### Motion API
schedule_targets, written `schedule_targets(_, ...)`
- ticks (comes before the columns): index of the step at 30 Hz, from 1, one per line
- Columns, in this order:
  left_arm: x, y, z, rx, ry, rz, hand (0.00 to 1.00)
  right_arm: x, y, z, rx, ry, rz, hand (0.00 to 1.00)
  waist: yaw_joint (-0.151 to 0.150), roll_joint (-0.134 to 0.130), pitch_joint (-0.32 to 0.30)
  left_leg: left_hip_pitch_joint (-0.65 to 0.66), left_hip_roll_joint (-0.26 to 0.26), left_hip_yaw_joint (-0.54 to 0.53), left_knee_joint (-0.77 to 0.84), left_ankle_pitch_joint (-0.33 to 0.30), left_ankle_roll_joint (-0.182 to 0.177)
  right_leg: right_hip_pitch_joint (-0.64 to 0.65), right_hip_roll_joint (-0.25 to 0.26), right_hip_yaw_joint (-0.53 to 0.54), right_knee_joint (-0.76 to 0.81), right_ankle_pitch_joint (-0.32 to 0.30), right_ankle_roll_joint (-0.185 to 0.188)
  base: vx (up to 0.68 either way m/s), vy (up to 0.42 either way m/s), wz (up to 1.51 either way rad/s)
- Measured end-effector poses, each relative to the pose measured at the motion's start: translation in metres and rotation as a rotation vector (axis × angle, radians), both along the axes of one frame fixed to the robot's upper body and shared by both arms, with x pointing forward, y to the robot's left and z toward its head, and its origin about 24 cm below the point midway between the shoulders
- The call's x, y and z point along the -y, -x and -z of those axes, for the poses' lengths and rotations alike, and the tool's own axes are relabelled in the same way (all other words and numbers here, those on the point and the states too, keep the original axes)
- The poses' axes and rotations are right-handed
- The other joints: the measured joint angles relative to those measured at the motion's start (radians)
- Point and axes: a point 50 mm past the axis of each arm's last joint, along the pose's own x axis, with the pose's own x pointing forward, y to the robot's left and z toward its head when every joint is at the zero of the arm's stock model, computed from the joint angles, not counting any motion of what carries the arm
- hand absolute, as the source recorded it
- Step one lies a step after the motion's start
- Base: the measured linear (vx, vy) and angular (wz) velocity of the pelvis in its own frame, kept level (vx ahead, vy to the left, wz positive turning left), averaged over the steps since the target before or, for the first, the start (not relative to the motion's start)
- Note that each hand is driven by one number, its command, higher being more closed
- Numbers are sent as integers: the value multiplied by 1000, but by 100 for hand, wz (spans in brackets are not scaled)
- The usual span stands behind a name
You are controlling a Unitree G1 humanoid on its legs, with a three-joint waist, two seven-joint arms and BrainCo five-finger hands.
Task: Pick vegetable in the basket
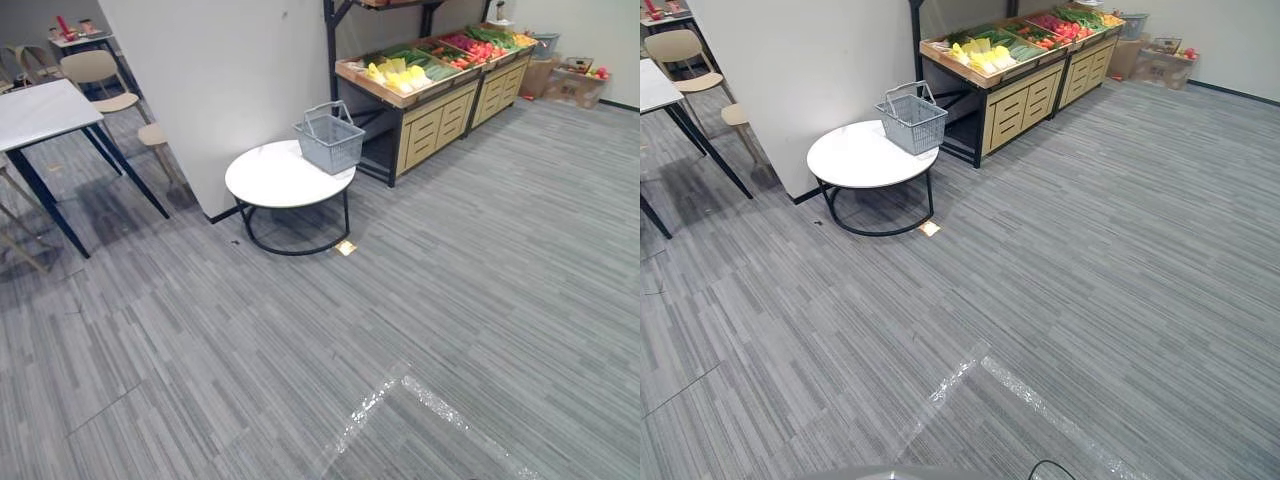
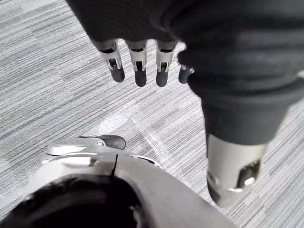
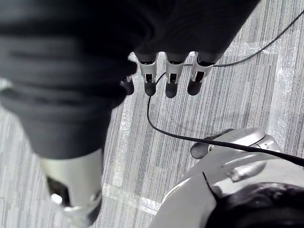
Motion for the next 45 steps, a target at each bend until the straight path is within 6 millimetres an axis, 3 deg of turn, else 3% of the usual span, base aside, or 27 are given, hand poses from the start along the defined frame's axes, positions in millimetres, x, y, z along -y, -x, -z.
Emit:
schedule_targets(9, 0, -2, 0, 3, -3, 11, 0, 0, -3, 0, 7, 0, 5, 0, -1, -1, 12, 13, 6, 49, -1, -11, -15, 6, 7, 35, -17, 5, 8, -2, -25, -12)
schedule_targets(32, -1, -5, 0, 8, -5, 14, 0, -2, -1, 0, 40, -37, 122, 0, 0, -8, 16, 1, 19, 18, -18, -9, -12, 8, 21, -11, -40, 7, 5, -1, -37, 4)
schedule_targets(35, -2, -7, 0, 14, -8, 15, 0, -1, -9, 0, 60, -36, 123, 0, 0, -5, 27, -5, 22, 21, -16, -9, -12, -13, 23, -12, -9, -1, -6, 2, -23, -4)
schedule_targets(37, -3, -14, -1, 31, -15, 17, 0, -1, -22, -1, 97, -32, 117, 0, -2, -5, 53, -11, 22, 27, -4, -10, -15, -54, 18, -11, 79, -47, -23, -39, -29, -9)
schedule_targets(40, -12, -28, -4, 69, -42, 2, 0, -9, -30, -1, 119, -47, 126, 0, -3, -35, 92, -86, 30, 24, 124, -58, -41, -117, 3, -23, 183, -100, -43, -63, -64, 12)
schedule_targets(42, -15, -30, -6, 95, -48, -57, 0, -11, -32, -1, 130, -54, 150, 0, 2, -50, 114, -203, 59, 25, 396, -106, -57, -111, -3, -33, 197, -134, -67, -73, -106, 16)
schedule_targets(43, -16, -32, -7, 115, -50, -95, 0, -11, -31, -1, 131, -52, 156, 0, 3, -50, 115, -256, 76, 24, 507, -110, -49, -108, -2, -38, 198, -137, -68, -24, -107, 7)
schedule_targets(45, -10, -29, -6, 145, -29, -231, 0, -6, -35, -4, 157, -26, 125, 0, 18, -22, 130, -415, 158, 15, 868, -55, 16, -89, 26, -43, 237, -169, -88, 27, -44, -6)
